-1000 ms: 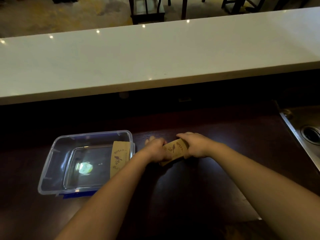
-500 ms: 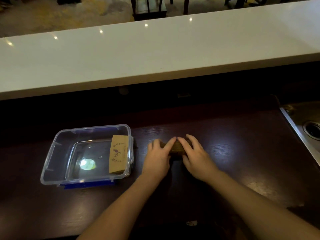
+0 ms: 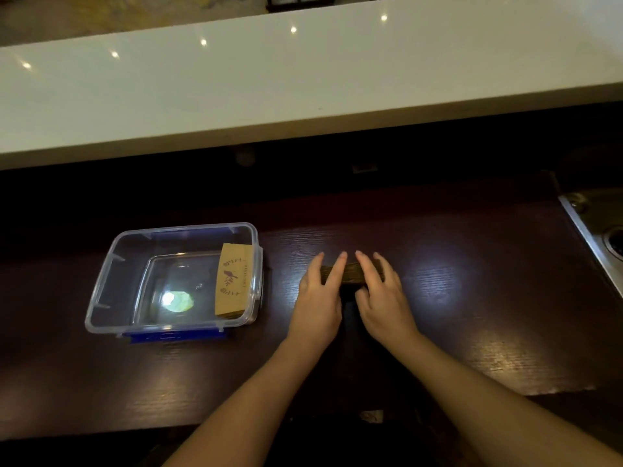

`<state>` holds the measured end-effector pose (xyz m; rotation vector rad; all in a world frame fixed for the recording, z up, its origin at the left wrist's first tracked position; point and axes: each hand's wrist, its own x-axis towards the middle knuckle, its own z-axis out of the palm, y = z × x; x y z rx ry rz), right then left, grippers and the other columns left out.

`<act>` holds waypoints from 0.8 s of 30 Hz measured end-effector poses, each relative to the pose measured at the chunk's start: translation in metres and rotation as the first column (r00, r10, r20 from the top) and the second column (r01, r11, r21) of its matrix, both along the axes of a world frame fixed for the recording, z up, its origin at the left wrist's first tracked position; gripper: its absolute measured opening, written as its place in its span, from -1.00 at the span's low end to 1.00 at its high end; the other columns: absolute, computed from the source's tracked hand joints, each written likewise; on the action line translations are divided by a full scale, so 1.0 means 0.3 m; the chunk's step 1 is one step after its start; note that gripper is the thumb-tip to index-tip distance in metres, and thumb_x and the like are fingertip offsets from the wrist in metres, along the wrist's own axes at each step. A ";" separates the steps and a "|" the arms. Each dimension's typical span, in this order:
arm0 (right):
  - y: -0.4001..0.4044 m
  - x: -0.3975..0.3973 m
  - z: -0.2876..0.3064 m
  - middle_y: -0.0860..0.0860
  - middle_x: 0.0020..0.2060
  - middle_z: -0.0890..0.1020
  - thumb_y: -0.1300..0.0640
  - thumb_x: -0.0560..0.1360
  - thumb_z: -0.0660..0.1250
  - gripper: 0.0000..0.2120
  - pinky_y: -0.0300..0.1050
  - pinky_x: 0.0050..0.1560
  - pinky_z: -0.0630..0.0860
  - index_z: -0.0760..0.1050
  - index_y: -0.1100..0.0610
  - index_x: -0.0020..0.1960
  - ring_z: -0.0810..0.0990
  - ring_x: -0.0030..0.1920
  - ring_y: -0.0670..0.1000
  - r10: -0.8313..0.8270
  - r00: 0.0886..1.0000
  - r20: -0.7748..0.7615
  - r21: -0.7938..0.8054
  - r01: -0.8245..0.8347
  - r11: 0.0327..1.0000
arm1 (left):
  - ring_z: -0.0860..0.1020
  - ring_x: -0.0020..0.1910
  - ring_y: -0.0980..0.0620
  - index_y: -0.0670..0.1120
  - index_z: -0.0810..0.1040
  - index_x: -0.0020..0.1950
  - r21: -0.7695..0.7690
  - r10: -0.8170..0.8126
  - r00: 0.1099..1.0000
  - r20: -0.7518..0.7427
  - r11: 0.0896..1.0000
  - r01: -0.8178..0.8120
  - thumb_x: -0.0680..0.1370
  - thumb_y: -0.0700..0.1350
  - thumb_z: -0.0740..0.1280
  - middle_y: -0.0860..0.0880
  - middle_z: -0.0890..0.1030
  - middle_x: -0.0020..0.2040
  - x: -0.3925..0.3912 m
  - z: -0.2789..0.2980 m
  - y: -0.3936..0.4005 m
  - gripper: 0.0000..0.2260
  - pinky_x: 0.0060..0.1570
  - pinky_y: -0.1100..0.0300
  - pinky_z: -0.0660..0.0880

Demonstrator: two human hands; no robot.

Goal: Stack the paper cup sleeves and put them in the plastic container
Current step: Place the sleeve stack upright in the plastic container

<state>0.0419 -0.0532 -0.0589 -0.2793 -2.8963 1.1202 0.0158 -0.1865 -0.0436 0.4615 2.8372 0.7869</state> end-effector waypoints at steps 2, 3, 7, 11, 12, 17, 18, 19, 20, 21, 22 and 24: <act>0.007 -0.011 -0.003 0.22 0.44 0.27 0.22 0.50 0.19 -0.40 0.05 0.27 0.35 0.15 -0.03 0.50 0.25 0.40 0.18 0.015 1.000 0.001 -0.007 -0.015 1.000 | 0.25 0.39 -0.22 0.14 0.05 0.54 -0.011 -0.015 1.000 0.001 1.000 0.015 0.57 -0.20 0.19 -0.17 0.13 0.51 -0.005 -0.002 -0.004 -0.39 0.22 -0.06 0.42; 0.009 -0.014 -0.004 0.22 0.41 0.30 0.22 0.49 0.19 -0.40 0.03 0.26 0.36 0.16 -0.02 0.49 0.27 0.37 0.17 0.018 1.000 -0.003 -0.011 -0.018 1.000 | 0.26 0.38 -0.22 0.14 0.05 0.54 -0.016 -0.022 1.000 0.002 1.000 0.022 0.57 -0.20 0.19 -0.18 0.15 0.49 -0.005 -0.002 -0.005 -0.40 0.21 -0.07 0.42; 0.015 0.000 -0.020 0.19 0.32 0.37 0.18 0.49 0.19 -0.46 -0.09 0.15 0.32 0.21 -0.03 0.45 0.32 0.28 0.12 0.026 0.999 -0.035 -0.015 -0.027 1.000 | 0.32 0.31 -0.21 0.12 0.07 0.54 -0.040 -0.035 0.999 -0.023 0.999 0.034 0.56 -0.22 0.20 -0.19 0.22 0.42 0.005 -0.006 -0.008 -0.39 0.15 -0.08 0.47; 0.022 -0.008 -0.037 0.14 0.25 0.41 0.15 0.48 0.18 -0.50 -0.12 0.13 0.29 0.25 -0.07 0.40 0.33 0.22 0.08 0.021 0.999 -0.046 -0.024 -0.022 0.999 | 0.39 0.20 -0.19 0.11 0.14 0.52 -0.022 -0.047 0.997 -0.053 0.999 0.046 0.55 -0.16 0.21 -0.17 0.34 0.31 -0.003 -0.005 -0.009 -0.44 0.05 -0.06 0.49; 0.025 -0.011 -0.041 0.13 0.25 0.41 0.13 0.48 0.18 -0.51 -0.11 0.12 0.30 0.25 -0.08 0.39 0.33 0.22 0.07 0.021 0.999 -0.037 -0.030 -0.022 0.999 | 0.40 0.19 -0.18 0.10 0.18 0.51 -0.029 -0.042 0.997 -0.067 0.999 0.041 0.54 -0.12 0.21 -0.16 0.37 0.28 -0.007 -0.004 -0.009 -0.46 0.06 -0.05 0.48; 0.056 -0.018 -0.017 0.05 0.24 0.43 0.09 0.46 0.21 -0.48 -0.13 0.11 0.33 0.27 -0.15 0.40 0.41 0.22 0.04 0.035 0.999 -0.031 -0.066 -0.037 0.997 | 0.40 0.25 -0.11 0.05 0.29 0.42 -0.261 -0.136 0.973 -0.187 0.962 0.084 0.52 0.00 0.19 -0.06 0.53 0.19 -0.045 0.046 -0.011 -0.54 0.27 -0.09 0.25; 0.064 -0.026 0.009 0.00 0.22 0.43 0.08 0.43 0.22 -0.45 -0.19 0.09 0.34 0.27 -0.19 0.40 0.44 0.19 -0.01 0.029 0.999 -0.042 -0.119 -0.033 0.992 | 0.44 0.21 -0.11 0.04 0.31 0.41 -0.251 -0.169 0.972 -0.164 0.960 0.125 0.51 0.00 0.21 -0.06 0.55 0.17 -0.066 0.070 -0.017 -0.55 0.24 -0.06 0.27; 0.071 -0.037 0.045 -0.08 0.17 0.45 0.08 0.40 0.25 -0.41 -0.28 0.06 0.35 0.26 -0.25 0.39 0.48 0.13 -0.10 0.024 0.998 -0.054 -0.191 -0.034 0.981 | 0.47 0.17 -0.11 0.04 0.32 0.40 -0.210 -0.197 0.974 -0.112 0.963 0.171 0.50 0.01 0.24 -0.07 0.56 0.15 -0.087 0.102 -0.027 -0.54 0.18 -0.03 0.32; 0.078 -0.052 0.087 -0.15 0.11 0.47 0.09 0.36 0.28 -0.34 -0.40 0.02 0.36 0.23 -0.29 0.40 0.50 0.06 -0.21 0.020 0.998 -0.068 -0.283 -0.039 0.958 | 0.51 0.12 -0.10 0.04 0.34 0.38 -0.135 -0.216 0.976 -0.036 0.969 0.209 0.49 0.03 0.27 -0.08 0.57 0.13 -0.108 0.138 -0.043 -0.54 0.11 0.01 0.37; 0.087 -0.068 0.130 -0.18 0.05 0.51 0.13 0.33 0.31 -0.26 -0.48 -0.02 0.37 0.20 -0.31 0.42 0.53 -0.01 -0.26 0.020 0.997 -0.081 -0.392 -0.050 0.919 | 0.54 0.08 -0.08 0.05 0.36 0.36 -0.028 -0.223 0.973 0.057 0.974 0.225 0.47 0.04 0.30 -0.07 0.58 0.11 -0.124 0.173 -0.064 -0.55 0.06 0.04 0.44; 0.096 -0.084 0.169 -0.15 -0.01 0.55 0.21 0.32 0.35 -0.19 -0.48 -0.06 0.42 0.16 -0.27 0.44 0.56 -0.08 -0.27 0.025 0.995 -0.093 -0.505 -0.069 0.860 | 0.57 0.06 -0.05 0.05 0.38 0.34 0.107 -0.219 0.962 0.163 0.973 0.204 0.46 0.05 0.33 -0.05 0.60 0.10 -0.131 0.206 -0.089 -0.55 0.05 0.06 0.50; 0.098 -0.117 0.243 0.00 -0.07 0.59 0.41 0.36 0.39 -0.13 -0.37 -0.10 0.52 0.11 -0.13 0.47 0.62 -0.15 -0.21 0.029 0.995 -0.098 -0.693 -0.089 0.715 | 0.60 0.06 0.01 0.01 0.42 0.34 0.409 -0.189 0.911 0.366 0.912 0.026 0.47 -0.02 0.40 -0.04 0.63 0.10 -0.123 0.259 -0.142 -0.55 0.08 0.06 0.55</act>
